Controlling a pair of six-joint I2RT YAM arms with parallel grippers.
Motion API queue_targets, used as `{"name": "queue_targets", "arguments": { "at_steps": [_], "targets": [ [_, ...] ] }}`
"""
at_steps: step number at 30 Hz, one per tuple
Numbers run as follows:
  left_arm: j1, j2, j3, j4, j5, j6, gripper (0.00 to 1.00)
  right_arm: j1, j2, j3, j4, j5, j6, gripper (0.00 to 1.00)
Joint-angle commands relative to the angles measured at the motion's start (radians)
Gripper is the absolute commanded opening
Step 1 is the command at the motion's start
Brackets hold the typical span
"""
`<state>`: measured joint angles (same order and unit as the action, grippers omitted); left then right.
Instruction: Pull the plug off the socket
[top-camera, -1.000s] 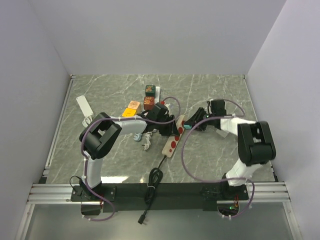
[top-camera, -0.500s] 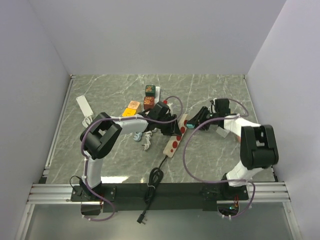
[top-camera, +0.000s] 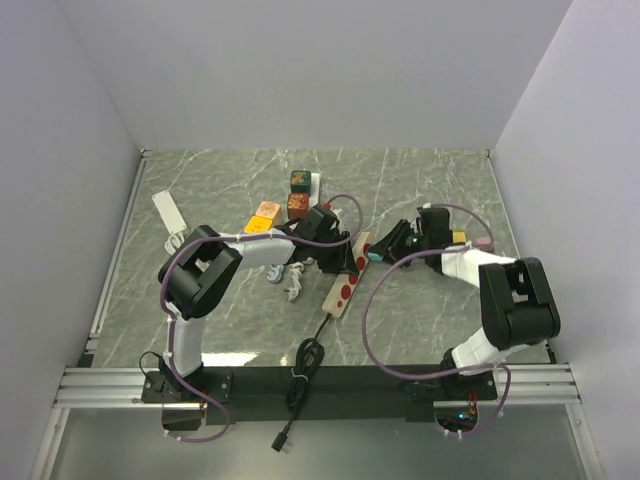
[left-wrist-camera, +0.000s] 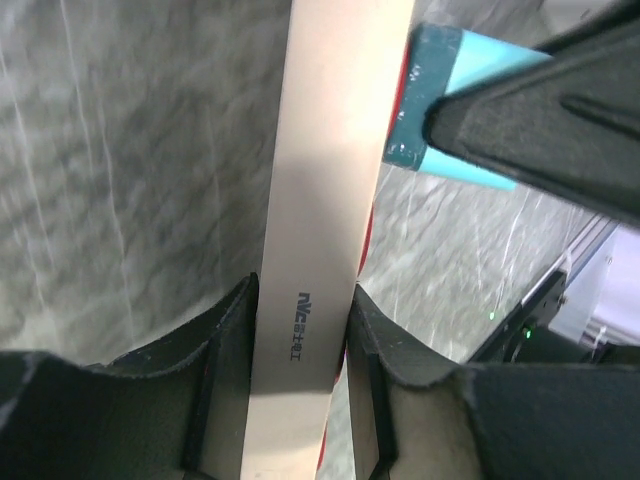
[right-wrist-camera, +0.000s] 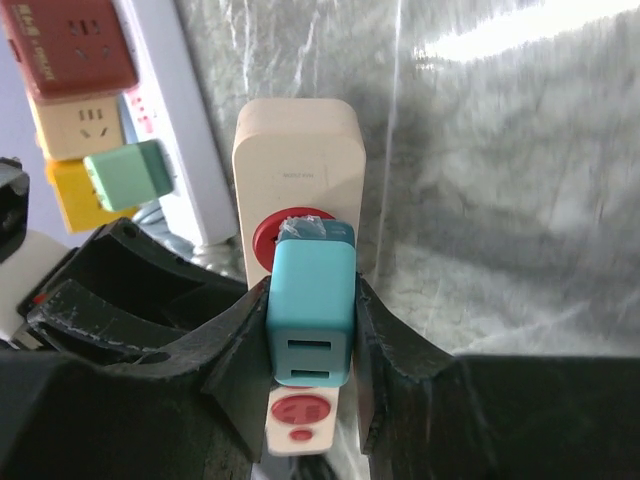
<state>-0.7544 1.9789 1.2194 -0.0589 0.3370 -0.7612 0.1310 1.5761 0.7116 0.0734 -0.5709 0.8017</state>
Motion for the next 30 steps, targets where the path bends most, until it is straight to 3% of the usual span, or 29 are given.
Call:
{"name": "queue_targets", "arguments": {
  "at_steps": [1, 8, 14, 19, 27, 30],
  "targets": [
    [0.046, 0.072, 0.022, -0.196, -0.216, 0.016, 0.0, 0.093, -0.132, -0.078, 0.101, -0.017, 0.076, 0.0],
    [0.056, 0.08, 0.04, -0.211, -0.22, 0.023, 0.0, 0.075, -0.151, -0.04, 0.029, -0.055, 0.024, 0.0],
    [0.07, 0.046, -0.041, -0.179, -0.224, 0.017, 0.0, -0.08, -0.016, 0.155, -0.064, -0.271, -0.068, 0.0],
    [0.073, 0.031, -0.084, -0.164, -0.228, 0.007, 0.0, -0.123, 0.07, 0.181, 0.05, -0.368, -0.001, 0.0],
    [0.073, 0.009, -0.06, -0.153, -0.201, 0.0, 0.0, -0.163, 0.012, 0.195, -0.05, -0.072, -0.029, 0.0],
    [0.069, -0.02, -0.023, -0.176, -0.179, 0.003, 0.0, -0.191, 0.004, 0.224, -0.11, 0.129, -0.016, 0.0]
  ]
}}
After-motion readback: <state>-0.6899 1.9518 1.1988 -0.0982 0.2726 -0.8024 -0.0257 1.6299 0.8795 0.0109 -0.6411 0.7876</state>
